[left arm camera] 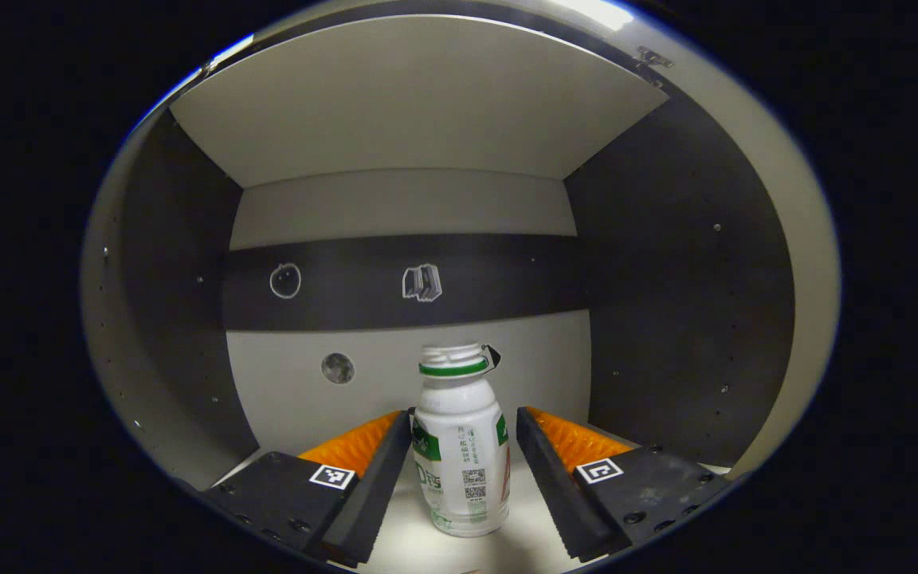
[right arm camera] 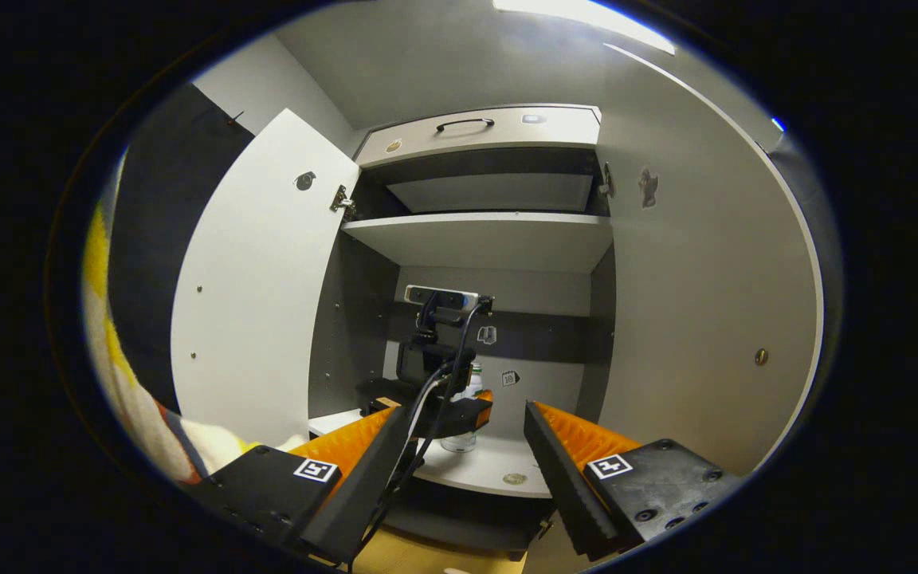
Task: Grasp the bottle in the cabinet with the left hand and place it on the coaster, then close the right door with the right hand and the left door with the left hand.
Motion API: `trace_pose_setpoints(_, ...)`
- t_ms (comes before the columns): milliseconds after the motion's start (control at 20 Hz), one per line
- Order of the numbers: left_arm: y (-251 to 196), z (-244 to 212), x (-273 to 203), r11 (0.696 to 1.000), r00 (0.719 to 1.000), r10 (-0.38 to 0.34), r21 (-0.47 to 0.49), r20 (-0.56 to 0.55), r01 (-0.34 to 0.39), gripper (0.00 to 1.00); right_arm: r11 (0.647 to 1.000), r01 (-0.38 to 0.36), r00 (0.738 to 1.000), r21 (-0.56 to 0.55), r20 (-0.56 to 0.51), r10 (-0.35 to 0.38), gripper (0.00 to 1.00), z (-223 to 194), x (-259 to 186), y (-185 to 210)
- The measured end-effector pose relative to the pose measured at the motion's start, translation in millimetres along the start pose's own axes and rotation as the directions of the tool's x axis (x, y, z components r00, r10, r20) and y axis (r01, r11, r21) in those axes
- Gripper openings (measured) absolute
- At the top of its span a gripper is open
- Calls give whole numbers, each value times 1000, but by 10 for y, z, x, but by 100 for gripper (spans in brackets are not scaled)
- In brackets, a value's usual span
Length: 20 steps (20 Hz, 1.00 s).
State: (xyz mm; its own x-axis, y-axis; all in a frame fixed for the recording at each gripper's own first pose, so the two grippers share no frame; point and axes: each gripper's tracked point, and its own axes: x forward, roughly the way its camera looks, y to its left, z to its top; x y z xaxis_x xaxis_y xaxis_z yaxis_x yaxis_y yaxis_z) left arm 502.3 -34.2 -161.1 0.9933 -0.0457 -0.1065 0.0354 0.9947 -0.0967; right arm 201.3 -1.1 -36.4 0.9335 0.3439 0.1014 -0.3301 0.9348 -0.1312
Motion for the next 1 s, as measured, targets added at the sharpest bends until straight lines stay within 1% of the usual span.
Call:
trace_pose_setpoints(50, 43, -53, 54, 1000, 1000, 5, -18, -20, -6, 86, 1000, -3, 1000, -1, 3, 3, 98, 0, 17, 2)
trace_pose_setpoints(150, 91, -133, 82, 999, 999, 20, -24, -47, -21, 86, 1000, -1, 1000, -4, -3, 1, 97, -37, 83, -17)
trace_pose_setpoints(250, 93, -214, 126, 1000, 997, 8, -18, -76, -10, 85, 1000, 4, 1000, -1, -22, -4, 97, -97, 139, -30)
trace_pose_setpoints(350, 101, -234, 145, 1000, 997, 4, -14, -80, -5, 77, 1000, 9, 999, 3, -36, -9, 98, -136, 152, -49)
trace_pose_setpoints(400, 81, -228, 150, 1000, 996, -10, -17, -83, 8, 76, 1000, 14, 999, 1, -39, -14, 98, -142, 155, -55)
trace_pose_setpoints(500, 39, -232, 124, 999, 995, -24, -25, -93, 22, 75, 1000, 21, 999, -4, -38, -22, 98, -136, 161, -70)
trace_pose_setpoints(550, 17, -218, 77, 999, 995, -27, -28, -97, 24, 76, 1000, 25, 999, -8, -37, -26, 98, -128, 157, -72)
trace_pose_setpoints(600, 18, -167, 6, 999, 996, -30, -27, -88, 28, 75, 999, 32, 999, -15, -36, -33, 97, -122, 148, -81)
trace_pose_setpoints(800, -14, 181, -399, 997, 998, -70, -35, 3, 70, 74, 996, 77, 996, -33, -32, -78, 98, -88, 65, -95)
trace_pose_setpoints(1000, 19, 371, -970, 995, 995, -94, -27, 21, 94, 75, 991, 133, 989, -16, -59, -134, 98, -22, -151, 24)
